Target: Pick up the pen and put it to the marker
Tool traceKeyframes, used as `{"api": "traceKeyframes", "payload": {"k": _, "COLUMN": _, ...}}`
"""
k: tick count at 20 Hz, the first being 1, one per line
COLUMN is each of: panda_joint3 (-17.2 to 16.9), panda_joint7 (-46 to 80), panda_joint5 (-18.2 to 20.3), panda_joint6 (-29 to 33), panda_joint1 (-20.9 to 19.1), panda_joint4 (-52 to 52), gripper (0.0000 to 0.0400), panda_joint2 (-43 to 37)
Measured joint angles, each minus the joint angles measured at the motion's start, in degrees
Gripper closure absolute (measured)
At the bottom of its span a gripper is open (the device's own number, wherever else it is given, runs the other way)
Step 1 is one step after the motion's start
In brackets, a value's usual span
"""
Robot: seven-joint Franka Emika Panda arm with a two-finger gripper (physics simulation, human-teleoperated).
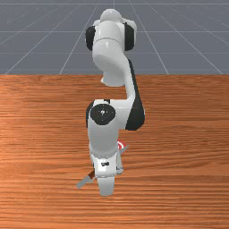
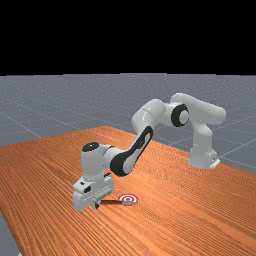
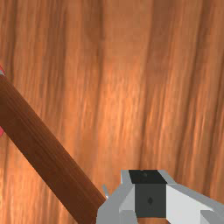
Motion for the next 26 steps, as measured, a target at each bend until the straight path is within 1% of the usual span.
{"api": "traceKeyframes", "payload": {"k": 1, "panda_joint3": -0.5, "panda_joint7": 1.9, "panda_joint5": 0.5, "panda_joint6": -0.2, "panda_joint1": -0.6, "panda_joint4": 0.3, "gripper": 0.04, "panda_joint2": 0.2}}
{"api": "traceKeyframes", "payload": {"k": 2, "panda_joint3": -0.8, "panda_joint7": 3.6, "panda_joint5": 0.8, "panda_joint6": 0.7, "panda_joint1": -0.8, "panda_joint4": -1.7, "gripper": 0.04, "panda_joint2": -0.9}}
{"api": "traceKeyframes", "payload": {"k": 3, "panda_joint3": -1.2, "panda_joint7": 6.0, "panda_joint5": 1.3, "panda_joint6": 2.6, "panda_joint1": -0.8, "panda_joint4": -5.7, "gripper": 0.04, "panda_joint2": -3.0}}
{"api": "traceKeyframes", "payload": {"k": 4, "panda_joint3": -1.7, "panda_joint7": 10.0, "panda_joint5": 1.9, "panda_joint6": 2.7, "panda_joint1": 0.0, "panda_joint4": -6.1, "gripper": 0.04, "panda_joint2": -3.2}}
{"api": "traceKeyframes", "payload": {"k": 6, "panda_joint3": -2.7, "panda_joint7": 20.9, "panda_joint5": 3.4, "panda_joint6": 2.5, "panda_joint1": 3.7, "panda_joint4": -5.9, "gripper": 0.04, "panda_joint2": -3.2}}
{"api": "traceKeyframes", "payload": {"k": 7, "panda_joint3": -2.6, "panda_joint7": 24.2, "panda_joint5": 3.5, "panda_joint6": 2.0, "panda_joint1": 5.8, "panda_joint4": -5.1, "gripper": 0.04, "panda_joint2": -2.7}}
{"api": "traceKeyframes", "payload": {"k": 9, "panda_joint3": -1.8, "panda_joint7": 25.9, "panda_joint5": 3.0, "panda_joint6": 0.7, "panda_joint1": 9.3, "panda_joint4": -2.3, "gripper": 0.04, "panda_joint2": -1.3}}
{"api": "traceKeyframes", "payload": {"k": 10, "panda_joint3": -1.2, "panda_joint7": 23.5, "panda_joint5": 2.2, "panda_joint6": 0.2, "panda_joint1": 10.3, "panda_joint4": -1.4, "gripper": 0.04, "panda_joint2": -0.8}}
{"api": "traceKeyframes", "payload": {"k": 12, "panda_joint3": -0.5, "panda_joint7": 20.7, "panda_joint5": 1.6, "panda_joint6": 0.0, "panda_joint1": 11.0, "panda_joint4": -1.4, "gripper": 0.04, "panda_joint2": -0.9}}
{"api": "traceKeyframes", "payload": {"k": 14, "panda_joint3": -0.1, "panda_joint7": 18.4, "panda_joint5": 1.1, "panda_joint6": 0.2, "panda_joint1": 10.7, "panda_joint4": -2.0, "gripper": 0.04, "panda_joint2": -1.5}}
{"api": "traceKeyframes", "payload": {"k": 15, "panda_joint3": -0.6, "panda_joint7": 19.9, "panda_joint5": 1.2, "panda_joint6": 4.9, "panda_joint1": 10.6, "panda_joint4": -6.5, "gripper": 0.04, "panda_joint2": -3.6}}
{"api": "traceKeyframes", "payload": {"k": 16, "panda_joint3": -0.9, "panda_joint7": 20.3, "panda_joint5": 0.9, "panda_joint6": 7.8, "panda_joint1": 10.5, "panda_joint4": -10.3, "gripper": 0.04, "panda_joint2": -5.8}}
{"api": "traceKeyframes", "payload": {"k": 17, "panda_joint3": -1.0, "panda_joint7": 20.5, "panda_joint5": 0.8, "panda_joint6": 9.1, "panda_joint1": 10.6, "panda_joint4": -13.0, "gripper": 0.04, "panda_joint2": -8.1}}
{"api": "traceKeyframes", "payload": {"k": 18, "panda_joint3": -1.0, "panda_joint7": 20.6, "panda_joint5": 0.7, "panda_joint6": 8.9, "panda_joint1": 10.5, "panda_joint4": -14.8, "gripper": 0.04, "panda_joint2": -10.4}}
{"api": "traceKeyframes", "payload": {"k": 19, "panda_joint3": -0.9, "panda_joint7": 20.5, "panda_joint5": 0.8, "panda_joint6": 7.5, "panda_joint1": 10.5, "panda_joint4": -15.7, "gripper": 0.04, "panda_joint2": -12.6}}
{"api": "traceKeyframes", "payload": {"k": 20, "panda_joint3": -0.7, "panda_joint7": 20.3, "panda_joint5": 1.0, "panda_joint6": 4.9, "panda_joint1": 10.3, "panda_joint4": -15.2, "gripper": 0.04, "panda_joint2": -14.0}}
{"api": "traceKeyframes", "payload": {"k": 21, "panda_joint3": -0.4, "panda_joint7": 19.8, "panda_joint5": 1.4, "panda_joint6": -0.2, "panda_joint1": 10.2, "panda_joint4": -11.6, "gripper": 0.04, "panda_joint2": -13.5}}
{"api": "traceKeyframes", "payload": {"k": 22, "panda_joint3": -0.6, "panda_joint7": 21.1, "panda_joint5": 1.7, "panda_joint6": -2.1, "panda_joint1": 10.3, "panda_joint4": -10.0, "gripper": 0.04, "panda_joint2": -13.4}}
{"api": "traceKeyframes", "payload": {"k": 23, "panda_joint3": -1.1, "panda_joint7": 20.6, "panda_joint5": 0.6, "panda_joint6": -2.5, "panda_joint1": 10.8, "panda_joint4": -9.4, "gripper": 0.04, "panda_joint2": -13.4}}
{"api": "traceKeyframes", "payload": {"k": 24, "panda_joint3": -0.7, "panda_joint7": 21.5, "panda_joint5": 1.7, "panda_joint6": -1.9, "panda_joint1": 10.5, "panda_joint4": -9.7, "gripper": 0.04, "panda_joint2": -13.4}}
{"api": "traceKeyframes", "payload": {"k": 26, "panda_joint3": -1.1, "panda_joint7": 24.0, "panda_joint5": 2.1, "panda_joint6": -1.2, "panda_joint1": 10.7, "panda_joint4": -9.5, "gripper": 0.04, "panda_joint2": -12.7}}
